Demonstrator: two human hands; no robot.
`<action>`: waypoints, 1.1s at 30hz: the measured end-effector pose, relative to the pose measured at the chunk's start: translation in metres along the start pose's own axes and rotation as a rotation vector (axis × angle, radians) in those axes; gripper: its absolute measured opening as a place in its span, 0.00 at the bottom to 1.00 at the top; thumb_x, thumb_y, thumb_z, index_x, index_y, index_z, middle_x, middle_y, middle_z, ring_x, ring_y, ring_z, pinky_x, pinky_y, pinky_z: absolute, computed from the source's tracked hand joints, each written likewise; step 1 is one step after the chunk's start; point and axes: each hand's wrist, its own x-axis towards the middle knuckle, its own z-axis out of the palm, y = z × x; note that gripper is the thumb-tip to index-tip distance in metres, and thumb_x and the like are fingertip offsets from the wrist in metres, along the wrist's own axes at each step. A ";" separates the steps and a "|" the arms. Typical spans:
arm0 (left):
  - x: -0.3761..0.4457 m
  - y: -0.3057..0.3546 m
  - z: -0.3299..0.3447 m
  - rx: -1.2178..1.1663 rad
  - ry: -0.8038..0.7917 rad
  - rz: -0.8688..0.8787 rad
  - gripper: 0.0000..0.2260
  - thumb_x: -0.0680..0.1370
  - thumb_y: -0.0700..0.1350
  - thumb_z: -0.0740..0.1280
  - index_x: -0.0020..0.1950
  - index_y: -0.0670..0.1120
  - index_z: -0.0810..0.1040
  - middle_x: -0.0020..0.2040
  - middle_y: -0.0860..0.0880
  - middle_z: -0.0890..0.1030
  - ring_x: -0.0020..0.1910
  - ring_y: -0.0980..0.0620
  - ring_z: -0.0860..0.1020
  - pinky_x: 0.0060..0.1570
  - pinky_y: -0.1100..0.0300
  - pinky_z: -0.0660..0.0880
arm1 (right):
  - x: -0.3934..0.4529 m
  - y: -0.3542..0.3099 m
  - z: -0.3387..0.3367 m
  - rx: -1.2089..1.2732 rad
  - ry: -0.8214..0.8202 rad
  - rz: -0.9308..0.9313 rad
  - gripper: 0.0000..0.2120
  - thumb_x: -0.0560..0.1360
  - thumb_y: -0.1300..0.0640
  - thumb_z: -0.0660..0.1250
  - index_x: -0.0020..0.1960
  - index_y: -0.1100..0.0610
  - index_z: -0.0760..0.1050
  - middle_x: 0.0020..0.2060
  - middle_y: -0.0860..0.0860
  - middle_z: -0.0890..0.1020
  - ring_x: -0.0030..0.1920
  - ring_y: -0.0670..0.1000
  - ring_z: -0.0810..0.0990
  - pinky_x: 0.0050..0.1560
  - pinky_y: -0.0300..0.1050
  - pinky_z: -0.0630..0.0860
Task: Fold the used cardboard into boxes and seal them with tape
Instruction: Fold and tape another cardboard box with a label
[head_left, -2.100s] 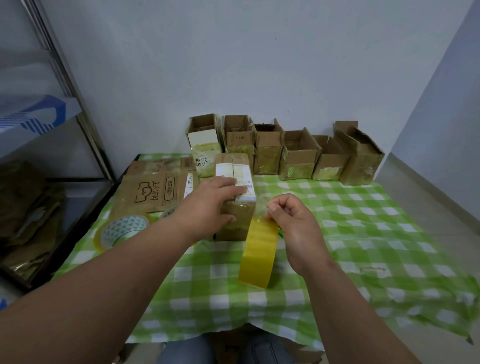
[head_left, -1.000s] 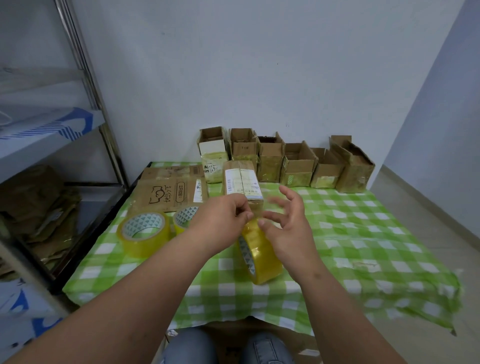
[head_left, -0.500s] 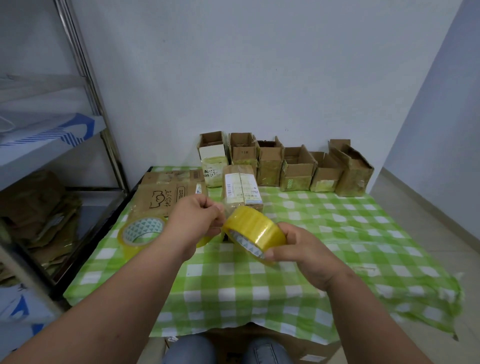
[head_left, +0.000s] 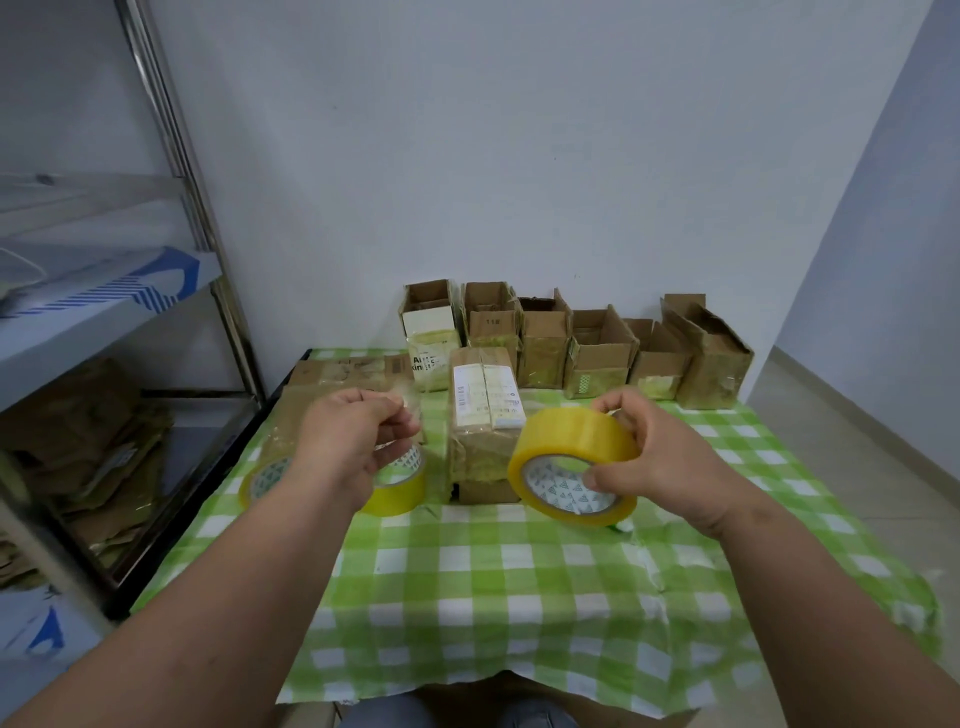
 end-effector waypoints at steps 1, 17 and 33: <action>0.001 -0.001 0.000 -0.003 0.010 -0.007 0.05 0.79 0.36 0.66 0.43 0.41 0.76 0.35 0.44 0.81 0.29 0.53 0.81 0.34 0.58 0.79 | 0.001 0.001 -0.002 0.017 0.021 -0.020 0.25 0.58 0.53 0.76 0.52 0.40 0.72 0.45 0.53 0.81 0.43 0.56 0.83 0.40 0.52 0.80; 0.017 -0.027 0.026 -0.085 0.208 -0.050 0.04 0.76 0.34 0.68 0.42 0.39 0.78 0.35 0.43 0.81 0.34 0.47 0.82 0.39 0.55 0.79 | 0.054 0.016 -0.020 -0.309 0.138 -0.056 0.25 0.57 0.53 0.66 0.53 0.41 0.72 0.45 0.43 0.75 0.46 0.55 0.75 0.39 0.44 0.68; 0.018 -0.041 0.025 0.032 0.212 -0.002 0.02 0.72 0.35 0.69 0.41 0.36 0.78 0.34 0.41 0.81 0.30 0.50 0.81 0.31 0.60 0.75 | 0.075 0.031 -0.023 -0.301 0.099 0.026 0.22 0.58 0.53 0.64 0.47 0.32 0.73 0.42 0.47 0.76 0.53 0.62 0.73 0.45 0.46 0.67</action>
